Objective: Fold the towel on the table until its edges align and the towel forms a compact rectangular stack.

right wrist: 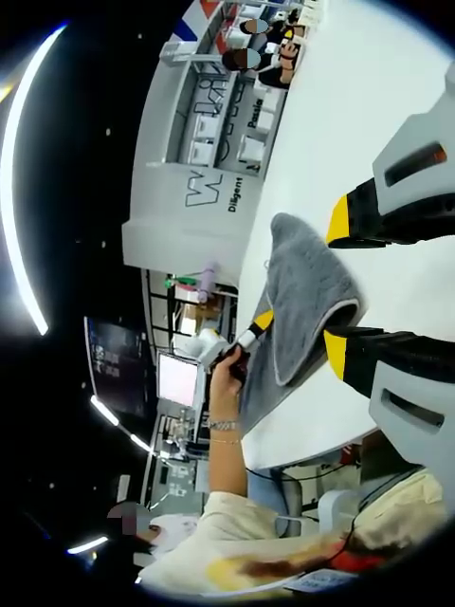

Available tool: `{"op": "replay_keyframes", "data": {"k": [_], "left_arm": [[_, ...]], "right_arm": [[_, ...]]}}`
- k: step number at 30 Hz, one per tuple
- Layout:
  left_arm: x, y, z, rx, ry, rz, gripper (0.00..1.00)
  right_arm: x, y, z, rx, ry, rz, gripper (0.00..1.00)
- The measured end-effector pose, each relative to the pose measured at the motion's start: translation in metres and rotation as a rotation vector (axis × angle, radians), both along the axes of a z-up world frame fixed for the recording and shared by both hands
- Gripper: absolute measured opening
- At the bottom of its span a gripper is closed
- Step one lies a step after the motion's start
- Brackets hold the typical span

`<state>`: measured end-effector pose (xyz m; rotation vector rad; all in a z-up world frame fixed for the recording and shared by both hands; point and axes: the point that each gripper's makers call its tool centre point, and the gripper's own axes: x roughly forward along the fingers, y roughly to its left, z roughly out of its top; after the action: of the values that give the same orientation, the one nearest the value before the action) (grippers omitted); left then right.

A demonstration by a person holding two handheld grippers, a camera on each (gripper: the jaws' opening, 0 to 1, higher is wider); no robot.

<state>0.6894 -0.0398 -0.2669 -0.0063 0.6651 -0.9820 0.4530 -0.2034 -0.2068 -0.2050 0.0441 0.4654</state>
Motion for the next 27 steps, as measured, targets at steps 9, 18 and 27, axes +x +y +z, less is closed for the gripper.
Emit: {"op": "replay_keyframes", "data": {"k": [9, 18, 27], "left_arm": [[-0.02, 0.002, 0.041, -0.035, -0.221, -0.005, 0.32], [-0.051, 0.022, 0.058, -0.058, -0.304, 0.0, 0.72], [-0.072, 0.052, 0.059, 0.03, -0.436, -0.044, 0.96]], "right_arm": [[0.0, 0.0, -0.002, -0.004, 0.006, -0.006, 0.31], [0.0, 0.007, -0.005, -0.015, 0.012, 0.006, 0.31], [0.007, 0.013, -0.015, -0.028, 0.035, 0.01, 0.32]]}}
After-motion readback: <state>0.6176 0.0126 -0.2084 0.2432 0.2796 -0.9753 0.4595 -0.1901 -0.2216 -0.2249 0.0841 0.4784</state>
